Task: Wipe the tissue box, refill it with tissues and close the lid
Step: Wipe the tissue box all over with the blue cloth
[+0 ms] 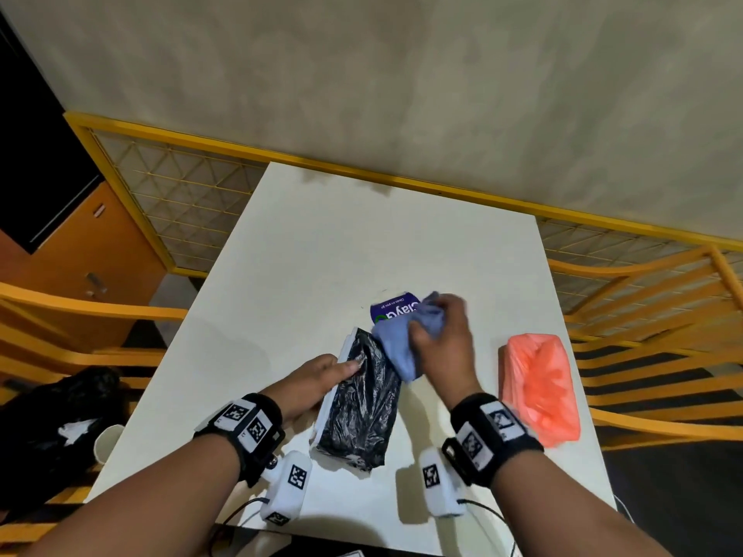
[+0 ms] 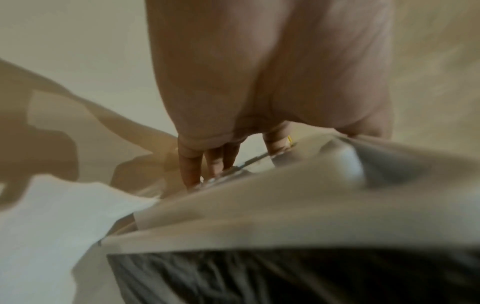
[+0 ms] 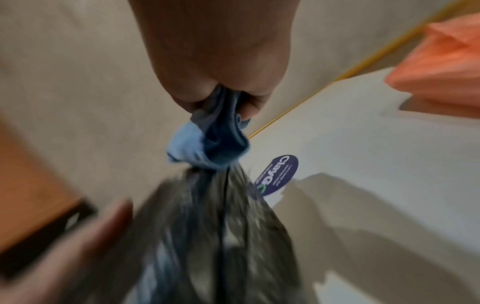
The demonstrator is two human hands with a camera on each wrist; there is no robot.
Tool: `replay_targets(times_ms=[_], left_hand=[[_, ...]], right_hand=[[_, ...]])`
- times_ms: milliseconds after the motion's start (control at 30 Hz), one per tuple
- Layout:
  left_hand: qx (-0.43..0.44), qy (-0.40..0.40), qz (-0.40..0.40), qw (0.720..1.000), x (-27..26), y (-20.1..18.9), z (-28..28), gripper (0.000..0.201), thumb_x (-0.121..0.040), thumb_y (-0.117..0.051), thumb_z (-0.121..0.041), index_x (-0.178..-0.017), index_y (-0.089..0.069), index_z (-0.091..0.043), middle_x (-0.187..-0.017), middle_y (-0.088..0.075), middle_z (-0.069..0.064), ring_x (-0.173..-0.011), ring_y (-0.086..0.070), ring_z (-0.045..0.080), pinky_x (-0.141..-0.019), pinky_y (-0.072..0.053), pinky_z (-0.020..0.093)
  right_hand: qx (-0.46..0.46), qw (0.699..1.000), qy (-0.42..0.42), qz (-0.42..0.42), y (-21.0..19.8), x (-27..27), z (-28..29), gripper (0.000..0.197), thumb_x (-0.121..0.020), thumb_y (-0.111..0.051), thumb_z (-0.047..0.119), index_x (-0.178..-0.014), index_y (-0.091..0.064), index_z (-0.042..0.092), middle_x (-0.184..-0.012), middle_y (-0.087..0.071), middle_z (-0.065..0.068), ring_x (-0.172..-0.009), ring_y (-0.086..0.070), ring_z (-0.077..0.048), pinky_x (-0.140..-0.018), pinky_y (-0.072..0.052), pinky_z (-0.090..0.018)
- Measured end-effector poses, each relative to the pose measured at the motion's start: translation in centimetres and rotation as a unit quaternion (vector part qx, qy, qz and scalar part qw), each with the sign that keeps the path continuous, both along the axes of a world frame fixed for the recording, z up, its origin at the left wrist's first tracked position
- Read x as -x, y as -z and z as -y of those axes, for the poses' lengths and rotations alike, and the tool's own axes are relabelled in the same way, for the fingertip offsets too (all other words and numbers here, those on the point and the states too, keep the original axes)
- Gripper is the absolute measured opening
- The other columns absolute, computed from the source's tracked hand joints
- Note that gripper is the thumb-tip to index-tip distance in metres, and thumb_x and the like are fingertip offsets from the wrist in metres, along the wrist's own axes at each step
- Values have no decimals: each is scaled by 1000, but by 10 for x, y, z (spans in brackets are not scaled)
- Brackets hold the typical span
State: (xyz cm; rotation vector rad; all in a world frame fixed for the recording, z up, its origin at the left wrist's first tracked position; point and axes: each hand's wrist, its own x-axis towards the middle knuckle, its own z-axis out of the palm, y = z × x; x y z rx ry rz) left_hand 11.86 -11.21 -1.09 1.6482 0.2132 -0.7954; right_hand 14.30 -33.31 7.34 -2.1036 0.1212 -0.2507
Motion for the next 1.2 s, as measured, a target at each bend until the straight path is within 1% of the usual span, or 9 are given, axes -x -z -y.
replay_targets(times_ms=[67,133,233,433,567,767,933,1067,1200], left_hand=[[-47,11,35,998,1,-15,1,88,-67,-54,-91,-100,-53,-9,-92,-53,7,-86,-50,18,-86,-42,40],[-74,26,66,995,1,-27,2,92,-67,-46,-93,-117,-56,-17,-110,-59,-2,-101,-53,14,-97,-42,38],[-71,27,97,992,17,-42,0,100,-74,-53,-86,-153,-26,-31,-147,-39,-5,-138,-40,10,-111,-34,31],[-155,144,173,962,52,-48,-17,92,-82,-70,-63,-151,-14,-39,-149,-28,-12,-140,-33,7,-111,-35,29],[-157,114,250,949,41,-50,-10,83,-94,-58,-56,-157,-6,-39,-157,-25,-10,-143,-31,9,-113,-32,28],[-220,60,349,909,50,-31,7,122,-58,-77,-70,-156,-23,-25,-152,-32,1,-140,-34,15,-114,-34,31],[-145,-32,393,907,49,-25,22,59,-66,-72,-36,-118,-45,-37,-111,-50,-6,-108,-56,14,-86,-52,30],[-175,-40,370,911,51,-19,23,70,-60,-77,-35,-125,-50,-25,-117,-51,-6,-113,-54,14,-89,-52,32],[-231,-20,357,905,54,-19,24,110,-56,-78,-60,-146,-38,-11,-133,-46,2,-121,-51,21,-95,-52,39]], right_hand=[[-154,981,113,-33,-12,-7,16,52,-78,-74,11,-115,-42,25,-98,-63,2,-84,-65,-14,-75,-52,-30],[-245,956,159,-19,-23,-6,29,50,-78,-76,7,-117,-46,16,-101,-63,-4,-86,-66,-18,-74,-54,-31],[-274,948,158,-22,-30,9,42,32,-84,-72,8,-111,-54,11,-109,-63,-10,-92,-64,-20,-73,-52,-30],[-362,921,136,-49,-34,30,53,44,-86,-63,-8,-114,-40,17,-109,-58,-13,-93,-63,-24,-83,-53,-43],[-362,921,134,-52,-31,32,56,43,-81,-70,-7,-116,-45,-7,-111,-58,-34,-92,-66,-41,-71,-57,-40],[-129,989,-46,-54,-25,39,-7,38,-68,-82,15,-100,-65,24,-99,-67,6,-91,-63,-5,-81,-50,-19],[150,934,-322,-34,1,53,-55,61,-76,-56,10,-137,-50,18,-129,-47,-5,-119,-46,-16,-103,-36,-20],[271,915,-298,4,12,41,-49,47,-71,-44,15,-115,-61,20,-99,-58,-4,-86,-52,-28,-72,-48,-41],[314,920,-233,-6,13,12,-18,43,-71,-41,15,-104,-68,16,-104,-59,-12,-91,-54,-31,-71,-50,-37]])
